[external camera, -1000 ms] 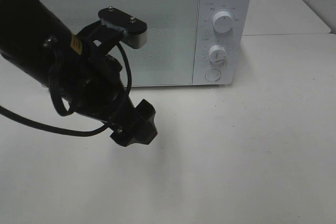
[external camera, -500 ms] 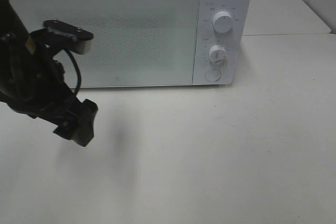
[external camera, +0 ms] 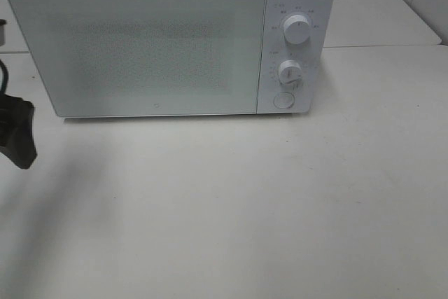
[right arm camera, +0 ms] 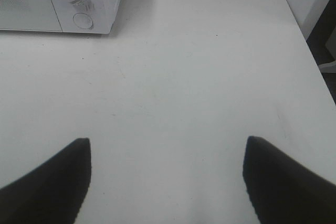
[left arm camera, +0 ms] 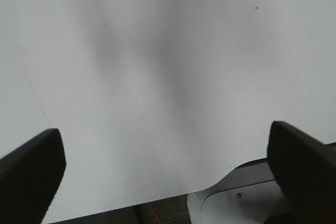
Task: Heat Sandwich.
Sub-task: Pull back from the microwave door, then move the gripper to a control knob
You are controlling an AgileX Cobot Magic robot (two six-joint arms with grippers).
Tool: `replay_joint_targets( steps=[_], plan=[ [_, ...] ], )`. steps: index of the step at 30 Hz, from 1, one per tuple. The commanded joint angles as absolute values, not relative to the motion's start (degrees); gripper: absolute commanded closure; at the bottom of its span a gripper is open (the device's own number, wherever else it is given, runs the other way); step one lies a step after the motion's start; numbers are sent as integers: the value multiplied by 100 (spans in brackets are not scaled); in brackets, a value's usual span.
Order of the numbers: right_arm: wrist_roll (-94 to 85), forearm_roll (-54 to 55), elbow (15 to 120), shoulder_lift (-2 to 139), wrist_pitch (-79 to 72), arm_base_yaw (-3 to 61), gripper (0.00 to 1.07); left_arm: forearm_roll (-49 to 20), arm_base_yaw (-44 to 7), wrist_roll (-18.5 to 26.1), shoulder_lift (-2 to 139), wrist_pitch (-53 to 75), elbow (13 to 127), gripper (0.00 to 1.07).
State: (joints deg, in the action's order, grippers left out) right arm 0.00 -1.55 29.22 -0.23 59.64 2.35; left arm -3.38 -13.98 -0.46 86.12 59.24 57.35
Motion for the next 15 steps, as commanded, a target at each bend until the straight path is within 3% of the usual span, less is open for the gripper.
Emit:
replay_joint_targets(
  steps=[1, 10, 15],
  plan=[
    [0, -183, 2899, -172, 5924, 201, 31, -401, -814, 92, 8119, 6062, 5357, 5],
    [0, -183, 2899, -172, 5924, 201, 31, -441, 201, 63, 6715, 6119, 4658, 5],
    [0, -183, 2899, -172, 5924, 201, 31, -441, 218, 109, 5804, 6113, 4406, 5]
  ],
)
